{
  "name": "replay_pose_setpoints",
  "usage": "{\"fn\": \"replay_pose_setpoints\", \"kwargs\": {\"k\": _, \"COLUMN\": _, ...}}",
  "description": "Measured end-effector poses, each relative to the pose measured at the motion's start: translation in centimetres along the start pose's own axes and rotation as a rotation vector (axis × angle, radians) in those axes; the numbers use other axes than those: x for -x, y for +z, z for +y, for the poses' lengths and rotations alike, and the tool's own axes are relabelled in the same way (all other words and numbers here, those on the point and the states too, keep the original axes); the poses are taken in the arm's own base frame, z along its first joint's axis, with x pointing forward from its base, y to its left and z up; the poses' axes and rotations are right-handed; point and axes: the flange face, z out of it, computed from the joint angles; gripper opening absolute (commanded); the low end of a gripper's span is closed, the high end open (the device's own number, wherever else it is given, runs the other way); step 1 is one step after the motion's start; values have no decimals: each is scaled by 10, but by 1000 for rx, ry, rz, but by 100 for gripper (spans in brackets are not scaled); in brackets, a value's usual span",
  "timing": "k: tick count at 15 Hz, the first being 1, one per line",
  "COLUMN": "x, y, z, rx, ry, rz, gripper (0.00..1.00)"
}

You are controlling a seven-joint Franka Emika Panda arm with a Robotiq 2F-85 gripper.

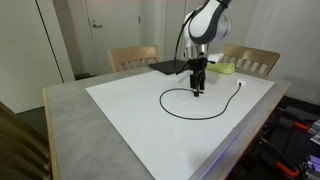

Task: Straighten the cable

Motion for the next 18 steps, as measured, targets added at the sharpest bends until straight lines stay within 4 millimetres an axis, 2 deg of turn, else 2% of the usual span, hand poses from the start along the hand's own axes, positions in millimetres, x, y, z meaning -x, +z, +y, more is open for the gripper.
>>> {"fn": "replay_pose_setpoints", "kwargs": {"k": 2, "x": 4, "y": -3, "z": -1, "rx": 9, "ry": 29, "rz": 27, "gripper": 51}}
{"fn": "replay_pose_setpoints", "kwargs": {"k": 9, "x": 22, "y": -8, "z": -7, "rx": 29, "ry": 108, "rz": 94, "gripper": 2}}
{"fn": "replay_pose_setpoints", "kwargs": {"k": 11, "x": 25, "y": -7, "z": -10, "rx": 38, "ry": 112, "rz": 98, "gripper": 0}}
{"fn": "replay_pose_setpoints", "kwargs": {"k": 13, "x": 25, "y": -7, "z": -16, "rx": 60, "ry": 71, "rz": 92, "gripper": 2}}
{"fn": "replay_pose_setpoints", "kwargs": {"k": 17, "x": 15, "y": -15, "z": -22, "rx": 82, "ry": -40, "rz": 104, "gripper": 2}}
{"fn": "replay_pose_setpoints", "kwargs": {"k": 18, "x": 10, "y": -19, "z": -22, "rx": 86, "ry": -64, "rz": 111, "gripper": 10}}
